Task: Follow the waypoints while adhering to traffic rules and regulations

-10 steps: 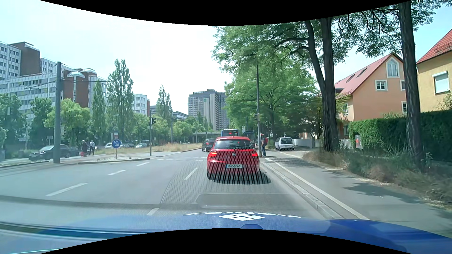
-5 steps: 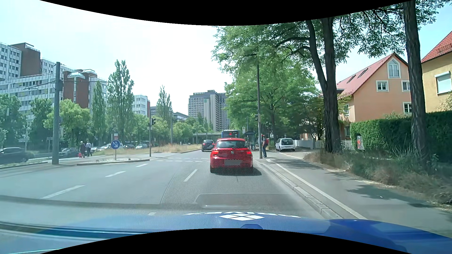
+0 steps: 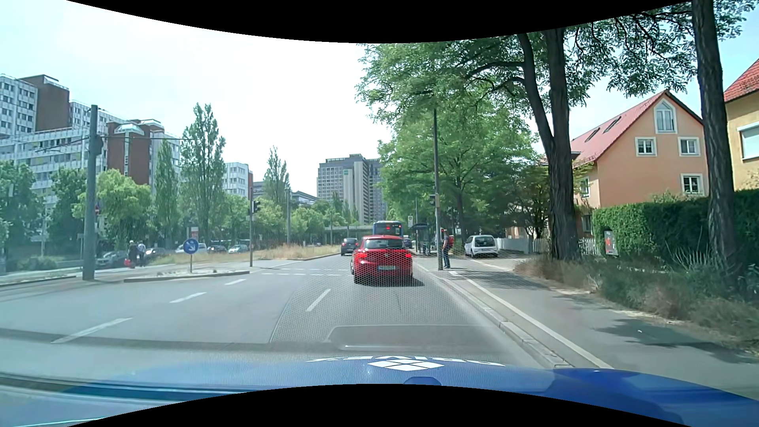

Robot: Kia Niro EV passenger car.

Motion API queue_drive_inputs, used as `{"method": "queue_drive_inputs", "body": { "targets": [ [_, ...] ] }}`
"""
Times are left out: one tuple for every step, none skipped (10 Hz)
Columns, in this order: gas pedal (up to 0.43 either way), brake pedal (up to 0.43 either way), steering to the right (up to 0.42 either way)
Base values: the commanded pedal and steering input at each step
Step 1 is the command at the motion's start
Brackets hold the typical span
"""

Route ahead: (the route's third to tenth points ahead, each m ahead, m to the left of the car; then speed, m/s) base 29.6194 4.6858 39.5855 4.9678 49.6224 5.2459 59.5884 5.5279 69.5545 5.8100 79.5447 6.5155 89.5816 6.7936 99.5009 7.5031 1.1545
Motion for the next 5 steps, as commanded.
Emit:
{"method": "queue_drive_inputs", "body": {
  "targets": [
    [0.299, 0.0, -0.051],
    [0.319, 0.0, -0.047],
    [0.339, 0.0, -0.039],
    [0.339, 0.0, -0.03],
    [0.35, 0.0, -0.024]
  ]
}}
